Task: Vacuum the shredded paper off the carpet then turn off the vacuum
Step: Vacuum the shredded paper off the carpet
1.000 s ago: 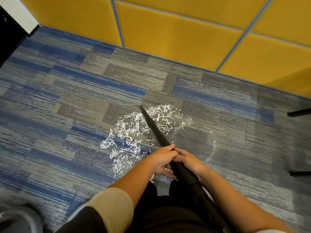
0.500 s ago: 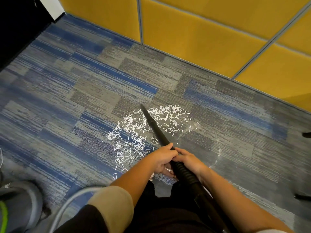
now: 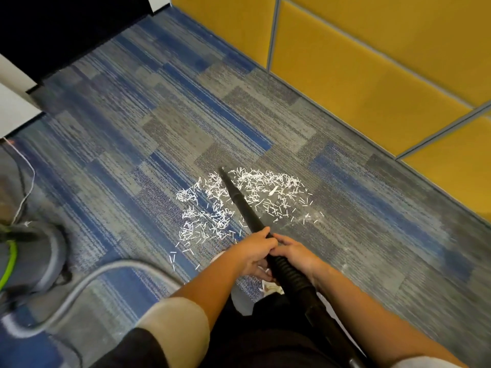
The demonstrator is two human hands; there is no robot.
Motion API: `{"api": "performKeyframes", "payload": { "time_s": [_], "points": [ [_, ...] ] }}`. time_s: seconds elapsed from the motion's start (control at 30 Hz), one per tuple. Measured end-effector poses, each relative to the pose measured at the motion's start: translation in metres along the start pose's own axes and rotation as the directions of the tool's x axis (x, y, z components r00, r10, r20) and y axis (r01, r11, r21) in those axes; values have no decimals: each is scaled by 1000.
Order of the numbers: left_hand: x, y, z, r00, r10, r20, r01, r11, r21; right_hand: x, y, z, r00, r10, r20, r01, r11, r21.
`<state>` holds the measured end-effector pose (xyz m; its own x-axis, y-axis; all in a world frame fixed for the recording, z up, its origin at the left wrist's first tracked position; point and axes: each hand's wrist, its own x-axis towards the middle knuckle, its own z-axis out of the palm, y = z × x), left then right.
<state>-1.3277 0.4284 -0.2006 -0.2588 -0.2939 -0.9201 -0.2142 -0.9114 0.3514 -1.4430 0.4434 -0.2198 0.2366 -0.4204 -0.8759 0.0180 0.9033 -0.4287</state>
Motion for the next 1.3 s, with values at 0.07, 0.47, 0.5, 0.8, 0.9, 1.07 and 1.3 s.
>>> {"api": "performKeyframes", "payload": {
  "time_s": [0.07,0.47,0.5,0.8,0.9,1.07,1.3],
  "points": [
    [1,-1,3,1000,8,0,-8,1000,-12,-1,-1,-3,1000,-6,8,6,1000,-19],
    [1,0,1,999,34,-6,-35,999,-39,3,-4,-6,1000,4,3,-4,995,-98],
    [1,-1,0,999,35,-3,-35,999,-37,3,-4,-4,1000,3,3,-3,995,-102],
    [0,-8,-16,1000,20,-8,-20,1000,-16,0,-5,13,1000,3,15,-1,994,-107],
    [-3,-14,-25,1000,12,-15,-13,999,-45,3,-2,23,999,15,32,-11,993,-118],
    [-2,-21,-27,999,17,-27,-19,998,-64,6,3,26,1000,-2,24,5,993,-115],
    [0,-13,-11,999,41,18,-41,999,-18,-5,5,11,999,-7,-43,5,999,-49]
  ]
}}
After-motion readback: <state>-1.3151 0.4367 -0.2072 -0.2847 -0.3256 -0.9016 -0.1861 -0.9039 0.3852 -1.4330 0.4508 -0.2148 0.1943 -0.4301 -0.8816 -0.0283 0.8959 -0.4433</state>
